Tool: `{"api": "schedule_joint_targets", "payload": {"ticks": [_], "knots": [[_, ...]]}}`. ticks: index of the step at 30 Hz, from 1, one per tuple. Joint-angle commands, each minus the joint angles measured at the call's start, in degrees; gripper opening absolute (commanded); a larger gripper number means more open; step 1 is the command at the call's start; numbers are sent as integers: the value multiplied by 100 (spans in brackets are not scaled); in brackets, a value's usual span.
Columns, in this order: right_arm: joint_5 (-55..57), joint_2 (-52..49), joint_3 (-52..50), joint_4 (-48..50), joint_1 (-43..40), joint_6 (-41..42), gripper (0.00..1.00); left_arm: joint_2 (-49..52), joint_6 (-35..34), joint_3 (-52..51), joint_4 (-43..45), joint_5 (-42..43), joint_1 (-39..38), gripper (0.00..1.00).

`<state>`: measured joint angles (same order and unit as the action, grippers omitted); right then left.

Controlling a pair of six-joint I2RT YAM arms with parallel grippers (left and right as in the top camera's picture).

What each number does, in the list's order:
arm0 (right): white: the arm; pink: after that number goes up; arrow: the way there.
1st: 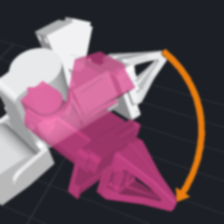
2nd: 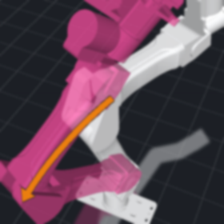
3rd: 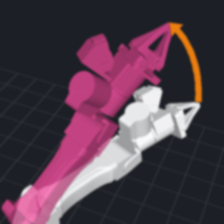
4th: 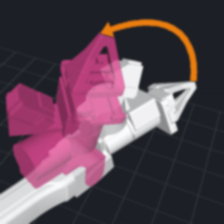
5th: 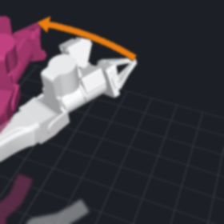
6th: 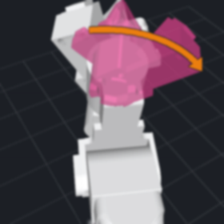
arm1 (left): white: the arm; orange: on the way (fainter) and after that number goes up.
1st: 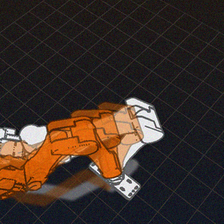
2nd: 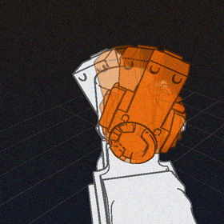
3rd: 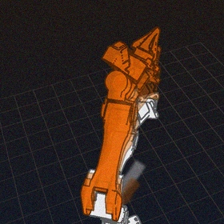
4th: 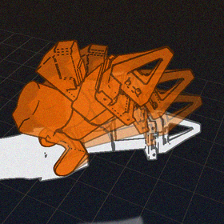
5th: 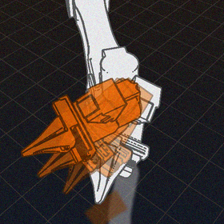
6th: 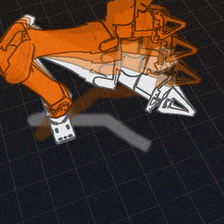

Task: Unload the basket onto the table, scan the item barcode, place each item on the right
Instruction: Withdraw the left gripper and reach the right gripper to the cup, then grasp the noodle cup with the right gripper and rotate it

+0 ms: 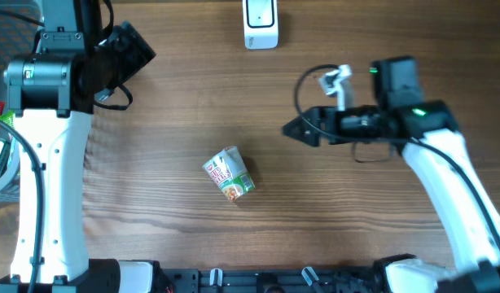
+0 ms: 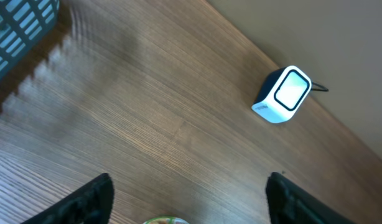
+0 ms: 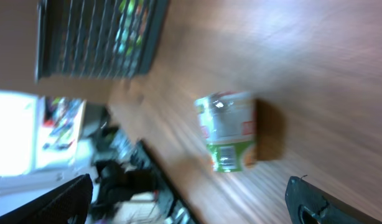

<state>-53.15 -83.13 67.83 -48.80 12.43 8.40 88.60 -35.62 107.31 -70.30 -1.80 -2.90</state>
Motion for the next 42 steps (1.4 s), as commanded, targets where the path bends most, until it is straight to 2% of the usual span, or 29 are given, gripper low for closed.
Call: {"api": "schedule_joint_targets", "payload": {"ticks": [1, 2, 6, 11, 22, 25, 32, 39, 42], "knots": [[-101, -496, 116, 55, 662, 17, 99, 24, 72, 15, -33, -109, 9, 95], [223, -570, 116, 57, 833, 22, 99, 24, 72, 15, -48, -109, 9, 100], [1685, -817, 116, 68, 1687, 79, 99, 24, 72, 15, -149, -107, 9, 100], [2826, -872, 116, 308, 2354, 61, 100, 22, 70, 15, -170, -107, 7, 100], [2975, -1661, 111, 1095, 2924, 297, 100, 22, 70, 15, -170, -107, 9, 100], [3491, -1902, 111, 1283, 2992, 678, 100, 22, 72, 15, -170, -107, 7, 100], [3497, -2092, 109, 1742, 3180, 1209, 98, 22, 70, 15, -170, -107, 9, 100], [4562, -2166, 105, 1790, 3633, 1620, 100, 22, 70, 15, -170, -107, 9, 100], [4570, -2317, 105, 1816, 3654, 1825, 99, 22, 72, 15, -170, -107, 9, 100]]}}
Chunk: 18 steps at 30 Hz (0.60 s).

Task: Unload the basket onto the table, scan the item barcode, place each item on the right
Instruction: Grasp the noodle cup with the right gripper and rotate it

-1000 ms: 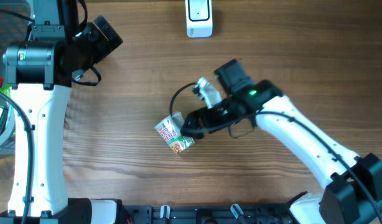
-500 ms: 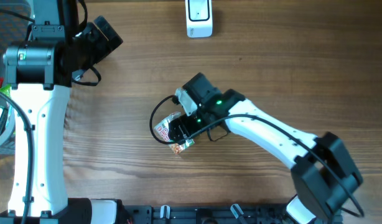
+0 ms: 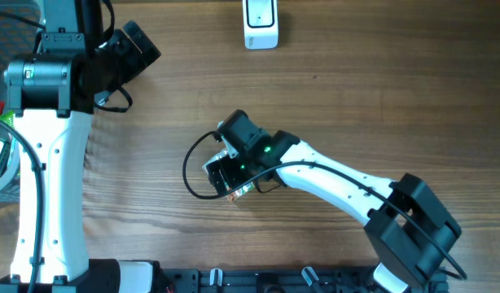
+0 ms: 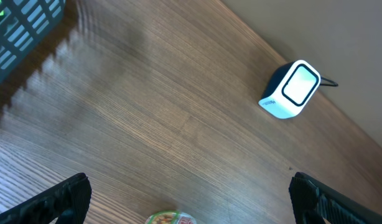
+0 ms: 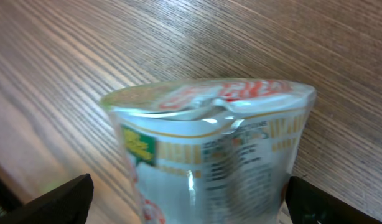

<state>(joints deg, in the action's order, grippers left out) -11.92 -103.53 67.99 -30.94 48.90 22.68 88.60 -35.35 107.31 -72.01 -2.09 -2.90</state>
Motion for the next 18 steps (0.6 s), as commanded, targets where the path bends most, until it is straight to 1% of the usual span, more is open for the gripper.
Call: {"api": "schedule_joint_targets", "payload": {"ticks": [1, 3, 5, 7, 9, 11, 12, 14, 16, 18], "knots": [[448, -310, 90, 28, 7, 457, 99, 22, 44, 15, 0, -79, 9, 100], [450, -396, 90, 33, 7, 498, 99, 22, 46, 15, 0, -79, 9, 100], [490, -417, 92, 46, 7, 494, 93, 22, 46, 15, 0, -79, 7, 100], [616, -387, 107, 50, 7, 496, 83, 22, 44, 15, 0, -79, 7, 100], [750, -308, 120, 48, -7, 498, 80, 22, 44, 15, 0, -79, 9, 100], [964, -164, 120, 46, -11, 496, 72, 22, 44, 15, 0, -79, 7, 100], [1095, -90, 120, 33, -11, 496, 71, 22, 44, 15, 0, -79, 9, 100], [1504, 101, 120, -15, -11, 492, 61, 22, 44, 15, 0, -79, 7, 100], [1989, 326, 120, -98, -11, 487, 60, 22, 46, 15, 0, -79, 9, 100], [2518, 533, 120, -221, -11, 485, 66, 22, 46, 15, 0, -79, 7, 100]]}}
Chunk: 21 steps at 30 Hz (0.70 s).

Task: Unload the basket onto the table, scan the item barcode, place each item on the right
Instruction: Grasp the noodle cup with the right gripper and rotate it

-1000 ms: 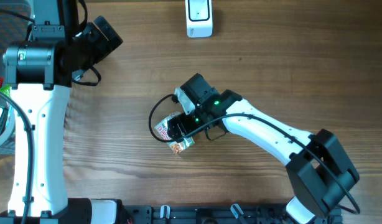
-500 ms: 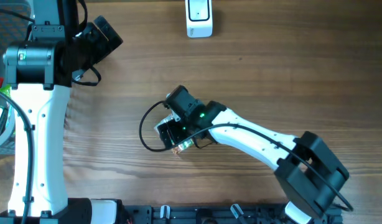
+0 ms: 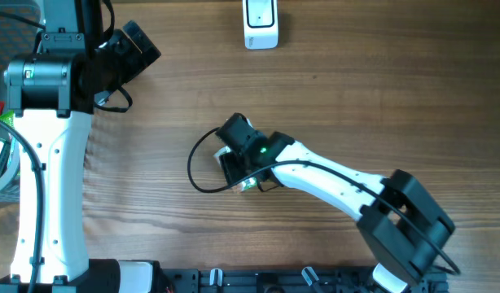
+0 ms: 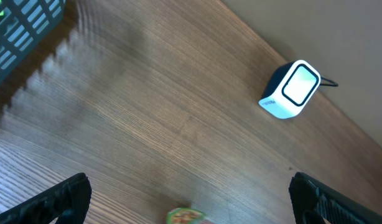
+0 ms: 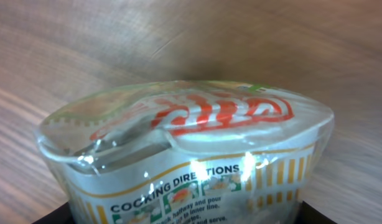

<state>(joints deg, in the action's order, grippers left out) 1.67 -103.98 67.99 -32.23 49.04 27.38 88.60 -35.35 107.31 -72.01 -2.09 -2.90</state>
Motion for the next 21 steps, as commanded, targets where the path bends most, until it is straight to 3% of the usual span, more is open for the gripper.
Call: {"api": "schedule_joint_targets", "payload": {"ticks": [1, 5, 13, 21], "knots": [[1434, 667, 120, -157, -24, 15, 68, 22, 46, 15, 2, -79, 9, 100], [2009, 780, 118, -302, -24, 57, 70, 22, 44, 15, 0, -79, 7, 100], [2065, 494, -61, -345, -26, 1023, 73, 22, 46, 15, 0, -79, 7, 100], [2059, 13, -61, -299, -114, 1073, 81, 22, 46, 15, 0, -79, 7, 100]]}}
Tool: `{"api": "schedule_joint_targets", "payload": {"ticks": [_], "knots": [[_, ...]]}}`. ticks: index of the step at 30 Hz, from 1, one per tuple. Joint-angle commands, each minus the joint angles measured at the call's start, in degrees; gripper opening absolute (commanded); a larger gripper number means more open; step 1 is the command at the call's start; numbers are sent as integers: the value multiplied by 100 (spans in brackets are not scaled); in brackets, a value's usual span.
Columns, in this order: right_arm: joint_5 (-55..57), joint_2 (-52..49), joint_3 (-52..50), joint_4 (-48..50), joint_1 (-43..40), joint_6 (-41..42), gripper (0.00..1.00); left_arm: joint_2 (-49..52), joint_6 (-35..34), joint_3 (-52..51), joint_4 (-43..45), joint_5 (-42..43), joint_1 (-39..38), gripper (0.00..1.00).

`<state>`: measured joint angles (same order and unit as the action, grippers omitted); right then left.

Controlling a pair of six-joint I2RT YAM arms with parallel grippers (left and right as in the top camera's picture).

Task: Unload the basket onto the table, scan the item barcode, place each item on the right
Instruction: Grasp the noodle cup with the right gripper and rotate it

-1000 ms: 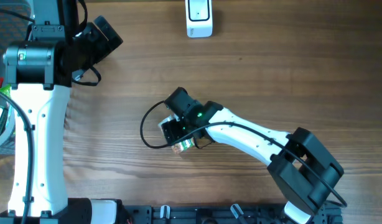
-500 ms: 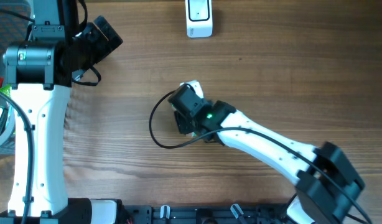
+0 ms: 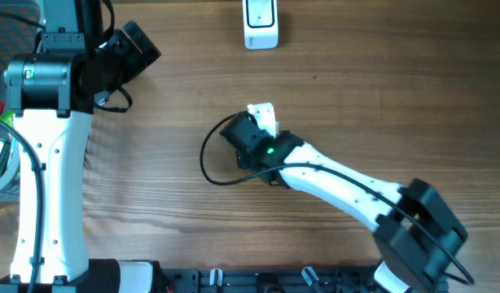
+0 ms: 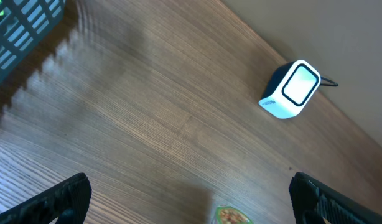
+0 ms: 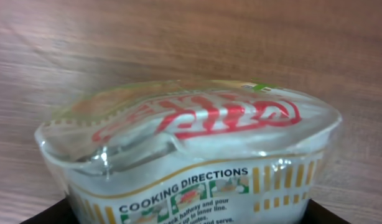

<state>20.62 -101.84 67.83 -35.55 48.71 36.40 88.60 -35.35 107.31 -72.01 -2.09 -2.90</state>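
A cup of instant noodles (image 5: 191, 143) with a green and white label and red lettering on its lid fills the right wrist view. My right gripper (image 3: 243, 145) is shut on it at mid-table. The overhead view hides the cup under that wrist. Only the cup's green edge (image 4: 233, 216) shows at the bottom of the left wrist view, with a shadow on the wood beside it. The white barcode scanner (image 3: 260, 22) stands at the table's far edge, its window (image 4: 298, 86) facing my left wrist. My left gripper (image 4: 190, 186) hangs open at the far left, holding nothing.
A dark wire basket (image 4: 22, 28) sits at the far left corner. A white bin with packaged goods is at the left edge. The right arm's black cable (image 3: 208, 163) loops out to the left of its wrist.
My right gripper, shut on the cup, has moved a little toward the back and right, nearer the scanner. The cup's edge has shifted right in the left wrist view. The left arm stayed put.
The cup lay on its side at mid-table with my right gripper far off to the right. Then the gripper stood open around the cup. After that it was shut on it, and now it holds the cup nearer the scanner.
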Motion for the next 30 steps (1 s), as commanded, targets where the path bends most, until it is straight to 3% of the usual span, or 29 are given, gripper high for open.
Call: {"api": "schedule_joint_targets", "payload": {"ticks": [1, 3, 19, 30], "knots": [[144, -227, -46, 37, -94, 170, 83, 22, 44, 15, 0, -79, 9, 100], [136, -225, -46, 37, -107, 170, 100, 22, 44, 15, 0, -79, 7, 100], [-212, -219, -33, 61, -420, 85, 100, 22, 44, 15, 0, -79, 9, 100], [-1366, 197, 319, 50, -852, -953, 100, 22, 46, 15, 0, -79, 9, 100]]}}
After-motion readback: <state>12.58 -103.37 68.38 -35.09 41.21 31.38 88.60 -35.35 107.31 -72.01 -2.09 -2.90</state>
